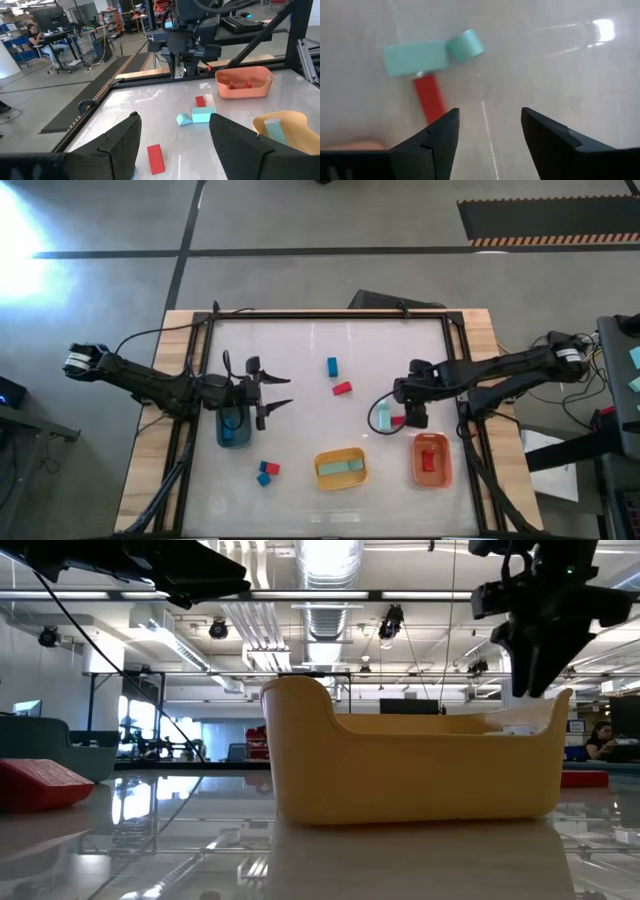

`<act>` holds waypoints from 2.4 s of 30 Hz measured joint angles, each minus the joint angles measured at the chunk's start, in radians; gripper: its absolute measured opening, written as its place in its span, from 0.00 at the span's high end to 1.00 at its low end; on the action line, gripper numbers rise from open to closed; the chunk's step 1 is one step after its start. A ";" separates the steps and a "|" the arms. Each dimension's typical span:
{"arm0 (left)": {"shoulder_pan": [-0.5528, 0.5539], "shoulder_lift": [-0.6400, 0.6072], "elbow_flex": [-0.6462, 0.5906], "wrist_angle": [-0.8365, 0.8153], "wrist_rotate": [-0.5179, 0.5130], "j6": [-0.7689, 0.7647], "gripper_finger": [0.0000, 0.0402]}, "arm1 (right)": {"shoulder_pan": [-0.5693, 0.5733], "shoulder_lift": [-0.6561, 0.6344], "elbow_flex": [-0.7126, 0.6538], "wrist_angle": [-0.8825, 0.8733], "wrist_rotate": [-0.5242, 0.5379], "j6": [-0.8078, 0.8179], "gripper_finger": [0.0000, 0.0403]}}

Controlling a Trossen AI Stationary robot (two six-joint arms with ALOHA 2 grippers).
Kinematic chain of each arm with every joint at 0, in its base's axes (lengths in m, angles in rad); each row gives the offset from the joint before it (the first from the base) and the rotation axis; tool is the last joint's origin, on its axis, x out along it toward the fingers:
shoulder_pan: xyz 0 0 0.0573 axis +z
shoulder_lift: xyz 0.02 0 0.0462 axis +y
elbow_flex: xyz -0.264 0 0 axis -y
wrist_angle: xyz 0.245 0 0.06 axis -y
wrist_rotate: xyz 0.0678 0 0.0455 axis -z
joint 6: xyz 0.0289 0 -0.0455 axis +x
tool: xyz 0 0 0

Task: Sort & place blocks by color
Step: Put the red block into the orange bin

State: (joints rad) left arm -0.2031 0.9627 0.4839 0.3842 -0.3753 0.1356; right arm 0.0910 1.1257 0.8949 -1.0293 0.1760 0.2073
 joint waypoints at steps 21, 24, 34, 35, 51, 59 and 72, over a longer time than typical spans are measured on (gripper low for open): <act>0.000 0.000 0.000 -0.001 0.000 -0.024 0.45 | 0.003 0.149 -0.116 0.182 -0.207 -0.051 0.45; 0.000 0.000 0.000 -0.001 0.000 -0.024 0.45 | 0.003 0.201 -0.115 0.243 -0.222 -0.050 0.45; 0.000 0.000 0.000 -0.002 0.000 -0.024 0.45 | 0.003 0.347 -0.111 0.259 -0.228 -0.057 0.50; 0.000 0.000 0.000 -0.002 0.000 -0.024 0.45 | 0.003 0.354 -0.110 0.259 -0.228 -0.052 0.52; 0.000 0.000 0.000 -0.002 0.000 -0.024 0.45 | 0.001 0.312 -0.117 0.252 -0.228 0.011 0.78; 0.000 0.000 0.000 -0.002 0.000 -0.024 0.45 | 0.000 0.214 -0.070 0.090 -0.168 0.213 0.78; 0.000 0.000 0.000 -0.007 0.000 -0.024 0.45 | 0.090 0.081 0.100 -0.028 -0.278 1.008 0.78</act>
State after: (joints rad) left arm -0.2031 0.9627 0.4839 0.3773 -0.3756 0.1116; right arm 0.1807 1.2071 0.9944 -1.0573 -0.1022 1.2149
